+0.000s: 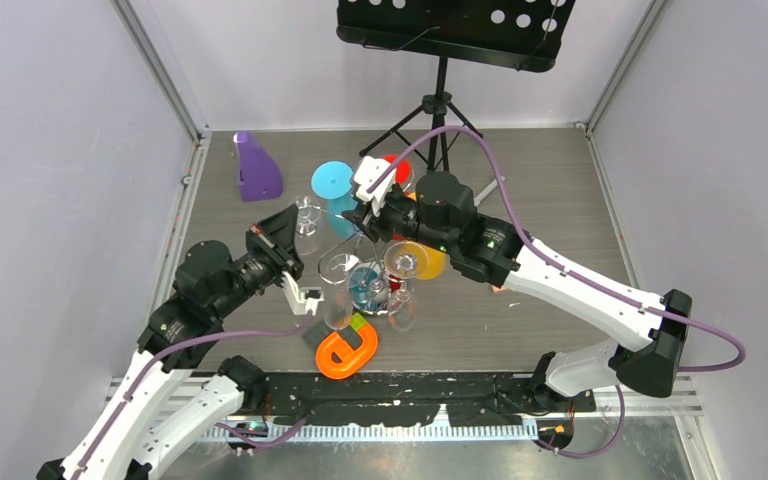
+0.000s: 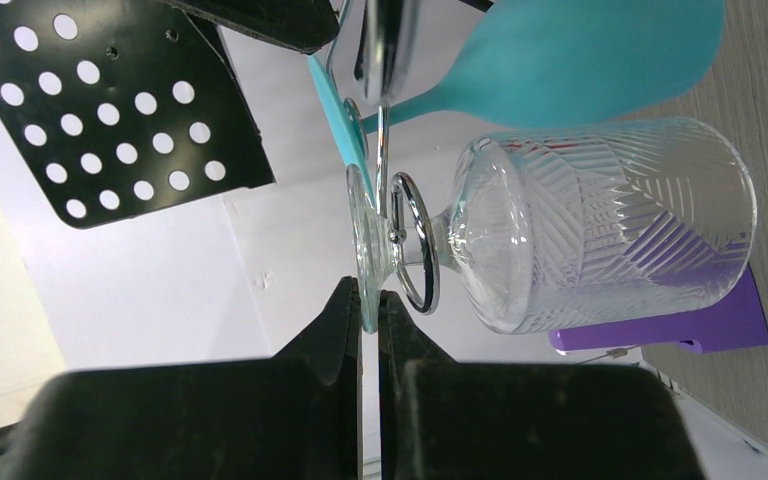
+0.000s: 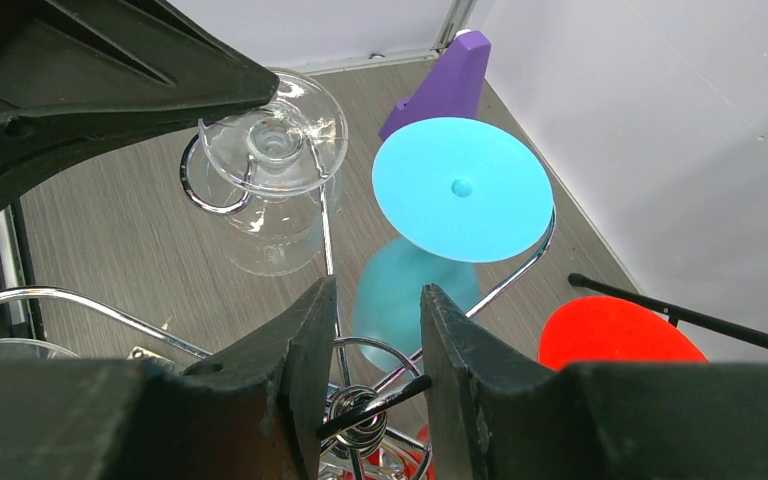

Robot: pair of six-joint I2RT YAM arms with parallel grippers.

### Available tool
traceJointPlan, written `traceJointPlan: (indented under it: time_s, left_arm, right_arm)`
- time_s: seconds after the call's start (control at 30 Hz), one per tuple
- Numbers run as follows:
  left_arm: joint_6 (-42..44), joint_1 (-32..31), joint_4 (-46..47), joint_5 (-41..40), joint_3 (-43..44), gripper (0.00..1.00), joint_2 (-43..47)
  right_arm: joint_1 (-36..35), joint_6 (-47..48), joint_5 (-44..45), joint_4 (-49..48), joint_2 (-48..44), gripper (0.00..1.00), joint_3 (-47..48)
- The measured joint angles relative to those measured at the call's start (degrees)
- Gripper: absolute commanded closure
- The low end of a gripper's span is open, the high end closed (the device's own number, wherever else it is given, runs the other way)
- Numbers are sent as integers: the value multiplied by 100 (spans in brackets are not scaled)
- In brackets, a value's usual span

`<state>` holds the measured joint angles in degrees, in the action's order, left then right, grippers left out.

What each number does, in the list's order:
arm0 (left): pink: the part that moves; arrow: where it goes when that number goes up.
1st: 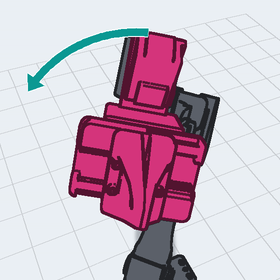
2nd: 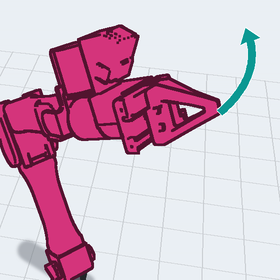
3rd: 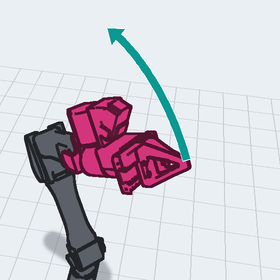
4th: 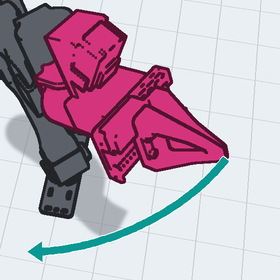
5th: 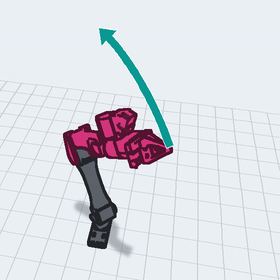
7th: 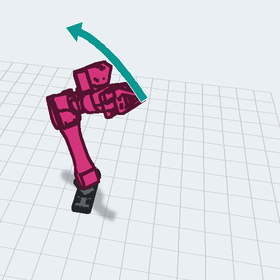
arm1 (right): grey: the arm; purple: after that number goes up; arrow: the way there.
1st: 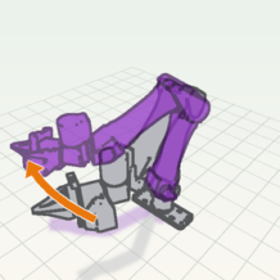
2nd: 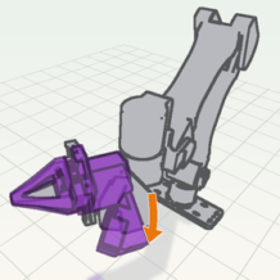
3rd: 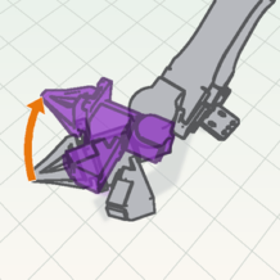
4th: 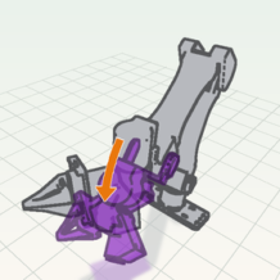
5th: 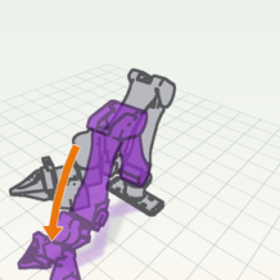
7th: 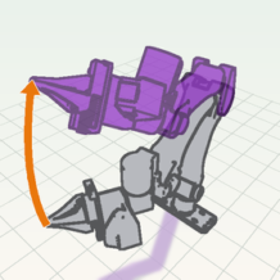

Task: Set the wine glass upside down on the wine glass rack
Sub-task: Turn the wine glass upside down at the wine rack.

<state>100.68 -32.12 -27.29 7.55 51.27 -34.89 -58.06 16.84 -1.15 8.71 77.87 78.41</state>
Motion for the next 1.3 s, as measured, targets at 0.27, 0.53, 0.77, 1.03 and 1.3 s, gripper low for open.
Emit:
traceJointPlan:
  time_s: [0.27,0.53,0.77,1.03,1.3]
  left_arm:
    - [-31,-7,22,-4,-76,100,96]
    - [-125,-7,-22,-37,-142,100,208]
    - [-146,-13,-83,15,-177,100,402]
    - [-168,-13,-90,-2,-256,100,568]
    - [-306,-13,-129,66,-374,100,811]
  right_arm:
    - [-11,-68,39,74,101,95,118]
    - [-42,-367,420,586,656,95,844]
    - [48,-678,656,745,791,95,925]
    - [87,-852,728,811,826,95,986]
    - [87,-929,774,898,868,95,1067]
